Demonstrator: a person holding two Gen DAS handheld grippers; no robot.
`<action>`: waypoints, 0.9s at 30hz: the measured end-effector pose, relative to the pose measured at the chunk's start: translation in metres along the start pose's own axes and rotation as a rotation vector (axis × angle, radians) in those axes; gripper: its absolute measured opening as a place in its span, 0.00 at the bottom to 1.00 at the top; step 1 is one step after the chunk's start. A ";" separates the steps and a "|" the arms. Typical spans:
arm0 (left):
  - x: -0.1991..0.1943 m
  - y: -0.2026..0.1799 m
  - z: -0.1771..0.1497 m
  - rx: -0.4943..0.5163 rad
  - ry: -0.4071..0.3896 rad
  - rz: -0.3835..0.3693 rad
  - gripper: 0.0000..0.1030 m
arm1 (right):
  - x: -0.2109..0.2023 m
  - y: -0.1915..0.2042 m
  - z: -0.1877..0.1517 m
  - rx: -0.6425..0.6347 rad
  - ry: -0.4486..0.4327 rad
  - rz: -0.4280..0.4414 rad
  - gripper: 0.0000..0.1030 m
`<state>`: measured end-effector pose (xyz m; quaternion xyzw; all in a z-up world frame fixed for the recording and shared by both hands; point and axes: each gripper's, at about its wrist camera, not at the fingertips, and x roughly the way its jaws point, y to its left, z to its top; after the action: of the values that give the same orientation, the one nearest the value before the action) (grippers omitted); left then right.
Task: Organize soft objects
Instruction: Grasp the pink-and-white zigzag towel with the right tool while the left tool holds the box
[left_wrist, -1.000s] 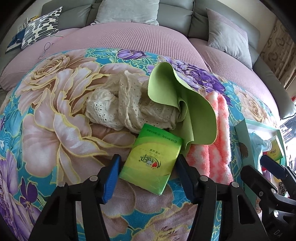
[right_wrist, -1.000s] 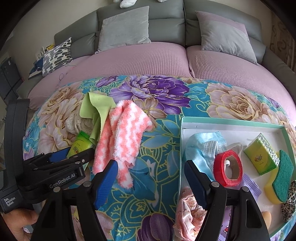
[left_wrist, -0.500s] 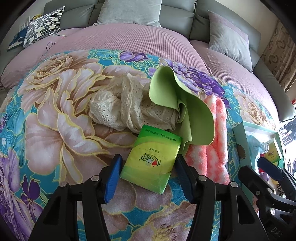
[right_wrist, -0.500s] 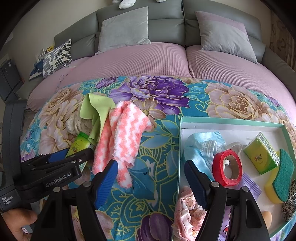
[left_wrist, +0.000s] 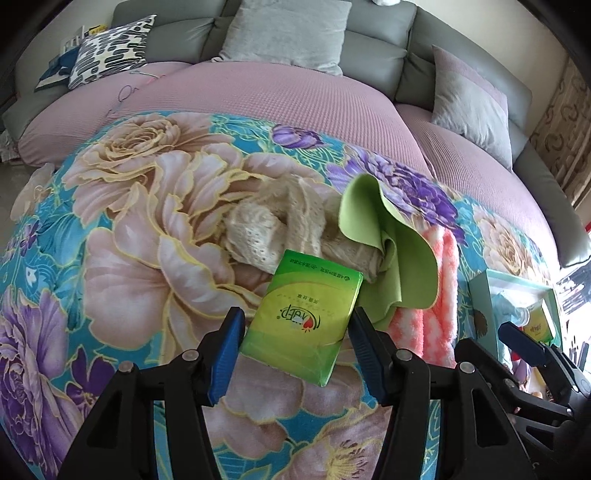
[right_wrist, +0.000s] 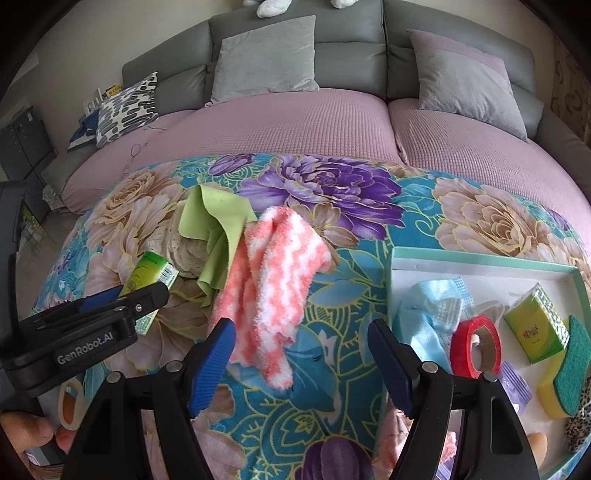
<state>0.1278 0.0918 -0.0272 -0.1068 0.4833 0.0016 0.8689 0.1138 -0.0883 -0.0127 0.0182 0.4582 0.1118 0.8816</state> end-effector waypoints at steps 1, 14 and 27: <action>-0.001 0.002 0.001 -0.008 -0.003 0.000 0.58 | 0.001 0.002 0.001 -0.004 -0.002 -0.001 0.75; -0.005 0.024 0.003 -0.073 -0.015 0.001 0.58 | 0.036 0.018 0.014 -0.051 0.022 -0.025 0.58; -0.019 0.015 0.007 -0.058 -0.055 -0.012 0.58 | 0.010 0.017 0.016 -0.049 -0.059 0.048 0.11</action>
<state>0.1215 0.1101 -0.0105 -0.1348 0.4582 0.0133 0.8785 0.1295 -0.0679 -0.0095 0.0110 0.4285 0.1436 0.8920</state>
